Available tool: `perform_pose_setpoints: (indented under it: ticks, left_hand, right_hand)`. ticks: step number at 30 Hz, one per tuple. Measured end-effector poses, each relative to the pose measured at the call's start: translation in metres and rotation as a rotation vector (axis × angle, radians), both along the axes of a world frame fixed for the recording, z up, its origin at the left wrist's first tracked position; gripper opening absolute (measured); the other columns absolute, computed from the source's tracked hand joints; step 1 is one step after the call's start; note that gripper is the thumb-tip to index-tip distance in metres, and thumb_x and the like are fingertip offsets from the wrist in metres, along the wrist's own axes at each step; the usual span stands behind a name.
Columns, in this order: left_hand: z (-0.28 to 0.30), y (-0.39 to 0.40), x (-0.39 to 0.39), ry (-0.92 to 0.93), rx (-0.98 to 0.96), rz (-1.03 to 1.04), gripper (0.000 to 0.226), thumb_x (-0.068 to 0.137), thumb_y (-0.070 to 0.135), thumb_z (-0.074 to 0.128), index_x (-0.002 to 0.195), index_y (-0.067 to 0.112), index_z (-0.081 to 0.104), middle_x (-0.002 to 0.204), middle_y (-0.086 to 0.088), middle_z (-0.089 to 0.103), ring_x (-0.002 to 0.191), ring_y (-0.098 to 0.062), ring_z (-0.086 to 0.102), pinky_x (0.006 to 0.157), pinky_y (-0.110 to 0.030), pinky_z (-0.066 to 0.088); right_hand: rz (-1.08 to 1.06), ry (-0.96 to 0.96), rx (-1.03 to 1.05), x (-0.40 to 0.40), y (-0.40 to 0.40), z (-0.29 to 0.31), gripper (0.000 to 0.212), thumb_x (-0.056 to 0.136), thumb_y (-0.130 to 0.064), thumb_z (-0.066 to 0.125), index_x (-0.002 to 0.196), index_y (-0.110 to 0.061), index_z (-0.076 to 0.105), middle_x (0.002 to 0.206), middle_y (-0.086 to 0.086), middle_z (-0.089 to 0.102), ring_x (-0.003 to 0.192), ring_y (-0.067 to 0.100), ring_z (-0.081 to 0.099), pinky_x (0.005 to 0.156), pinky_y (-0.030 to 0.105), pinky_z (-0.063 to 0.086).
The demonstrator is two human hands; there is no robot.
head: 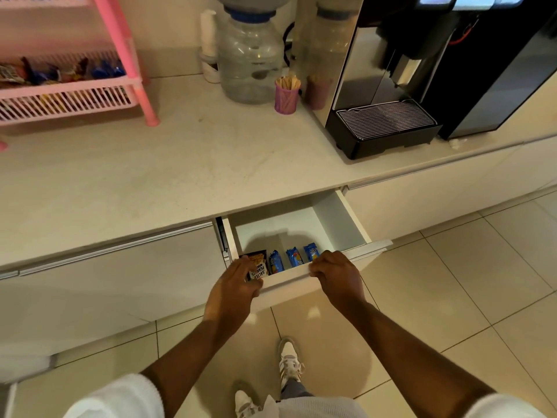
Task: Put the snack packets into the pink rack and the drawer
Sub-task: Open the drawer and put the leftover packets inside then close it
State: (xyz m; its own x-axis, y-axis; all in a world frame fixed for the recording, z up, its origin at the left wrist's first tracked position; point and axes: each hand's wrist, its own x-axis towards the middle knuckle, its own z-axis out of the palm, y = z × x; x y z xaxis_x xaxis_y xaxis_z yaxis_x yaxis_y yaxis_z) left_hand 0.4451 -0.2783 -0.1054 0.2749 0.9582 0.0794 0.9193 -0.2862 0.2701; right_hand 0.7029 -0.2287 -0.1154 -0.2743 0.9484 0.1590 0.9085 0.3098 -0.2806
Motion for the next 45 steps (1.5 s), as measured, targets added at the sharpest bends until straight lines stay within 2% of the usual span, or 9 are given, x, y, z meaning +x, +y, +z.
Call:
perform_pose_setpoints:
  ticks: [3, 6, 9, 14, 20, 24, 31, 37, 45]
  left_hand:
    - [0.004, 0.017, -0.004, -0.082, -0.043, 0.16, 0.035, 0.087, 0.03, 0.07, 0.121, 0.032, 0.062, 0.15, 0.005, 0.038, 0.14, -0.017, 0.038, 0.104, -0.023, 0.045]
    - [0.004, 0.037, -0.01, 0.046, -0.066, 0.241, 0.08, 0.086, 0.041, 0.069, 0.153, 0.023, 0.029, 0.162, -0.007, 0.022, 0.151, -0.027, 0.017, 0.122, -0.039, 0.025]
    - [0.005, 0.061, -0.019, 0.114, -0.12, 0.288, 0.104, 0.085, 0.054, 0.064, 0.157, 0.011, 0.003, 0.165, -0.01, -0.002, 0.153, -0.026, -0.004, 0.124, -0.037, 0.003]
    - [0.008, 0.099, -0.033, 0.15, -0.198, 0.343, 0.123, 0.076, 0.061, 0.069, 0.156, 0.009, -0.009, 0.164, -0.007, -0.015, 0.152, -0.024, -0.012, 0.123, -0.037, 0.001]
    - [0.014, 0.122, -0.039, 0.07, -0.244, 0.389, 0.11, 0.08, 0.056, 0.07, 0.158, 0.018, 0.003, 0.166, 0.0, -0.003, 0.153, -0.021, -0.001, 0.124, -0.036, 0.009]
    - [0.016, 0.129, -0.037, 0.036, -0.186, 0.442, 0.094, 0.08, 0.048, 0.074, 0.155, 0.019, 0.024, 0.164, 0.001, 0.018, 0.15, -0.023, 0.021, 0.121, -0.036, 0.026]
    - [0.021, 0.142, -0.035, 0.12, -0.064, 0.445, 0.061, 0.069, 0.04, 0.084, 0.12, 0.02, 0.057, 0.127, 0.003, 0.057, 0.108, -0.023, 0.056, 0.074, -0.034, 0.053]
    - [0.018, 0.148, -0.039, 0.178, 0.016, 0.437, 0.049, 0.062, 0.037, 0.088, 0.104, 0.022, 0.066, 0.101, 0.006, 0.064, 0.085, -0.021, 0.061, 0.051, -0.029, 0.047]
    - [0.006, 0.156, -0.038, 0.203, 0.113, 0.437, 0.04, 0.064, 0.025, 0.089, 0.096, 0.012, 0.067, 0.093, -0.003, 0.067, 0.074, -0.027, 0.061, 0.057, -0.033, 0.048]
  right_hand:
    - [0.023, 0.008, -0.012, -0.004, 0.023, -0.001, 0.012, 0.08, -0.018, 0.082, 0.089, -0.025, 0.079, 0.097, -0.009, 0.07, 0.09, 0.012, 0.061, 0.074, 0.027, 0.057]
    - [0.051, 0.001, -0.001, -0.01, 0.045, 0.001, 0.01, 0.079, -0.015, 0.082, 0.082, -0.024, 0.078, 0.094, -0.008, 0.069, 0.088, 0.011, 0.06, 0.069, 0.024, 0.055]
    - [0.082, 0.009, 0.005, -0.016, 0.065, 0.006, 0.011, 0.077, -0.012, 0.082, 0.076, -0.022, 0.077, 0.089, -0.007, 0.068, 0.082, 0.01, 0.059, 0.062, 0.017, 0.046]
    - [0.108, -0.038, -0.057, -0.026, 0.099, 0.013, 0.008, 0.087, -0.015, 0.074, 0.084, -0.022, 0.078, 0.095, -0.007, 0.067, 0.088, 0.01, 0.059, 0.067, 0.024, 0.054]
    - [0.269, -0.167, -0.049, -0.028, 0.14, 0.013, 0.014, 0.09, -0.025, 0.071, 0.104, -0.022, 0.073, 0.111, -0.004, 0.063, 0.104, 0.014, 0.057, 0.078, 0.026, 0.056]
    - [0.195, -0.17, 0.062, -0.025, 0.162, 0.014, 0.046, 0.075, -0.035, 0.085, 0.115, -0.02, 0.066, 0.12, 0.002, 0.058, 0.11, 0.021, 0.055, 0.087, 0.031, 0.055]
    - [0.188, -0.206, -0.026, -0.027, 0.184, 0.006, 0.078, 0.084, -0.04, 0.075, 0.15, -0.013, 0.041, 0.159, 0.007, 0.036, 0.148, 0.025, 0.031, 0.119, 0.04, 0.034]
    - [0.184, -0.205, -0.04, -0.03, 0.199, 0.007, 0.064, 0.082, -0.04, 0.077, 0.138, -0.017, 0.056, 0.147, 0.003, 0.051, 0.133, 0.022, 0.048, 0.104, 0.033, 0.046]
    - [0.145, -0.229, 0.008, -0.04, 0.21, 0.016, 0.042, 0.077, -0.04, 0.082, 0.108, -0.017, 0.064, 0.107, -0.001, 0.058, 0.095, 0.016, 0.055, 0.065, 0.028, 0.053]
